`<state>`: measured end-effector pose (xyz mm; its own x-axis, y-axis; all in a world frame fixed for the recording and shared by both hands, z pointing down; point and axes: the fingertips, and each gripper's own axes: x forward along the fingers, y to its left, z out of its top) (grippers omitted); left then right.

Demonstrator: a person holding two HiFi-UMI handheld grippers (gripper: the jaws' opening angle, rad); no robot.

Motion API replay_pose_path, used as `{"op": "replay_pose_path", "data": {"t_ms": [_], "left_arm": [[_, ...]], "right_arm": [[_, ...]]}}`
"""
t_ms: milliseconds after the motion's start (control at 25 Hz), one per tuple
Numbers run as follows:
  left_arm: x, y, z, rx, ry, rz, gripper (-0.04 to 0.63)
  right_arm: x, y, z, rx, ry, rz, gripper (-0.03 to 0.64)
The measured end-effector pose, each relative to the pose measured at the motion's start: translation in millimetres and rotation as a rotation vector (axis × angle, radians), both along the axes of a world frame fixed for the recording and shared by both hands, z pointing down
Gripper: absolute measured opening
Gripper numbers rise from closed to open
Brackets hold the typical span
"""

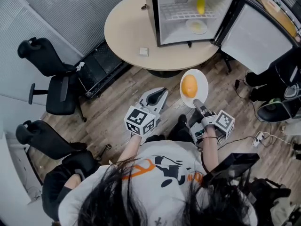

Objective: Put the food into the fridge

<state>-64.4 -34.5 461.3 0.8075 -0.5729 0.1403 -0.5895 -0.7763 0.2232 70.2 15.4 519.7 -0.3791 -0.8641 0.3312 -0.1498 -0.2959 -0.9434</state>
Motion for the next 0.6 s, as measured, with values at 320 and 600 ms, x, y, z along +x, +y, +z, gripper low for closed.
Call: {"op": "replay_pose_path", "data": {"t_ms": [320, 600], "left_arm": [[49, -47, -1, -0.003, -0.017, -0.044, 0.012], [84, -86, -1, -0.006, -0.035, -0.100, 0.012]], "right_arm": [[46, -59, 0, -0.003, 0.009, -0.064, 0.048], [80, -104, 1, 0.000, 0.013, -0.132, 0.048]]}}
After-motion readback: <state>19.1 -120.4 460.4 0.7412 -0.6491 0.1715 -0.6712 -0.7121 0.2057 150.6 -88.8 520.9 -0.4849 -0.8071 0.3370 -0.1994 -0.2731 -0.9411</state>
